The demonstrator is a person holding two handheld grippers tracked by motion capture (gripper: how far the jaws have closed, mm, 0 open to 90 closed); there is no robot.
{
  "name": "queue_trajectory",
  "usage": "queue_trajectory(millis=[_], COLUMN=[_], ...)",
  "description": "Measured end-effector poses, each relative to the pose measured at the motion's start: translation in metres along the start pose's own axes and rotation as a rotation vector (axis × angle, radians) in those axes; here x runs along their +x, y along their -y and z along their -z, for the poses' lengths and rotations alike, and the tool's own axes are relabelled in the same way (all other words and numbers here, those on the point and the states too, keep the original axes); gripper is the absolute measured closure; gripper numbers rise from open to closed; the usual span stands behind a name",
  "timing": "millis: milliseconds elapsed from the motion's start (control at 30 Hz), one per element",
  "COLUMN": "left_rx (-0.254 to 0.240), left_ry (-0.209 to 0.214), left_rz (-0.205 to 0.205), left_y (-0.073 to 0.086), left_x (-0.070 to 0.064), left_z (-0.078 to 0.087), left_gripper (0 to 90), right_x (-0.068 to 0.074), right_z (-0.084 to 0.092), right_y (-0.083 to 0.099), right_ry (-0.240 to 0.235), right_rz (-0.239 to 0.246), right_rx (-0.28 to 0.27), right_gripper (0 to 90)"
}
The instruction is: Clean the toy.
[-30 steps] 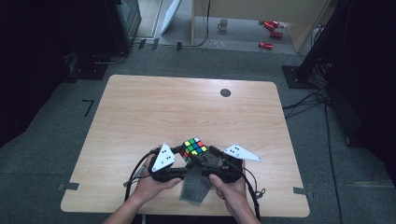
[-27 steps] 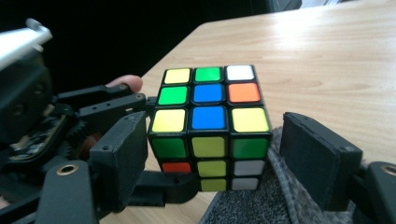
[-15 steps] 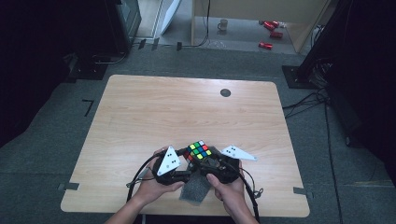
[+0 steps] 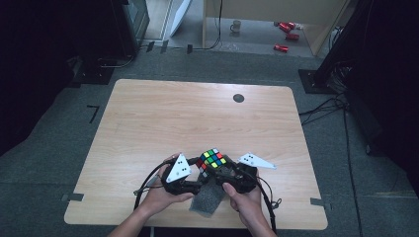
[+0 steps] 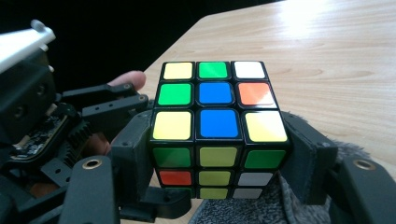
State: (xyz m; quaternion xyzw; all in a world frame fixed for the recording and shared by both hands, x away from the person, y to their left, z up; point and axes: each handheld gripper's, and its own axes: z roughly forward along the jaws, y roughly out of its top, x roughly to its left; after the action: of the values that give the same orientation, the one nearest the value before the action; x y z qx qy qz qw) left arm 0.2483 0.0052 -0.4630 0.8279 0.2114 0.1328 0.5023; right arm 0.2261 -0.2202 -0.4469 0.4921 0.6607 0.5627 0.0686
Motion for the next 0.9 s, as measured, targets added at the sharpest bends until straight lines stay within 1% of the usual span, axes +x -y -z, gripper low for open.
queue_trajectory(millis=[67, 133, 167, 200, 233, 267, 367, 400, 433, 467, 600, 700, 733, 900], left_rx=[0.003, -0.001, -0.001, -0.001, 0.0, 0.001, -0.003, -0.013, -0.024, -0.035, -0.039, -0.045, -0.047, -0.047], left_ry=[0.0, -0.009, -0.009, -0.012, -0.017, -0.031, -0.041, -0.052, -0.054, -0.062, -0.059, -0.057, -0.05, -0.049], left_rz=[-0.002, -0.003, -0.003, -0.004, -0.006, -0.006, -0.009, -0.021, -0.031, -0.046, -0.06, -0.065, -0.063, -0.07], left_y=[0.0, 0.0001, 0.0001, 0.0001, 0.0002, 0.0001, -0.0002, -0.0004, -0.0006, -0.0008, -0.0002, 0.0004, 0.0005, 0.0009], left_x=[-0.0005, -0.0017, -0.0017, -0.0022, -0.0031, -0.0046, -0.006, -0.0068, -0.008, -0.0094, -0.0089, -0.0081, -0.0072, -0.0065], left_z=[-0.0006, -0.0017, -0.0017, -0.0021, -0.0029, -0.0047, -0.0054, -0.0049, -0.004, -0.0033, -0.0023, -0.0014, -0.0007, 0.0], left_gripper=[31.0, 30.8, 30.9, 30.9, 30.9, 30.9, 30.8, 31.1, 31.1, 34.6, 35.1, 35.4, 35.4, 35.5], right_x=[-0.0018, -0.0038, -0.0038, -0.0048, -0.0048, -0.0051, -0.004, -0.0025, -0.0025, -0.0023, -0.0015, -0.0003, 0.0001, 0.0004], right_z=[0.0014, 0.0025, 0.0025, 0.0033, 0.0033, 0.0037, 0.0029, 0.0018, 0.0018, 0.0021, 0.0028, 0.0027, 0.0025, 0.0023], right_y=[-0.0007, -0.0007, -0.0007, -0.0008, -0.0008, -0.0004, 0.0009, 0.0021, 0.0021, 0.0019, 0.0018, 0.0021, 0.002, 0.0012], right_ry=[0.001, -0.006, -0.006, -0.015, -0.015, -0.026, -0.03, -0.026, -0.026, -0.029, -0.035, -0.031, -0.034, -0.036], right_rz=[-0.004, -0.023, -0.023, -0.044, -0.044, -0.075, -0.086, -0.092, -0.092, -0.1, -0.096, -0.088, -0.079, -0.073], right_rx=[-0.007, -0.013, -0.013, -0.02, -0.02, -0.026, -0.025, -0.025, -0.025, -0.03, -0.034, -0.034, -0.037, -0.031], right_gripper=[34.9, 34.9, 34.9, 34.9, 34.9, 34.9, 34.9, 34.8, 34.8, 34.8, 34.8, 34.8, 34.7, 34.6])
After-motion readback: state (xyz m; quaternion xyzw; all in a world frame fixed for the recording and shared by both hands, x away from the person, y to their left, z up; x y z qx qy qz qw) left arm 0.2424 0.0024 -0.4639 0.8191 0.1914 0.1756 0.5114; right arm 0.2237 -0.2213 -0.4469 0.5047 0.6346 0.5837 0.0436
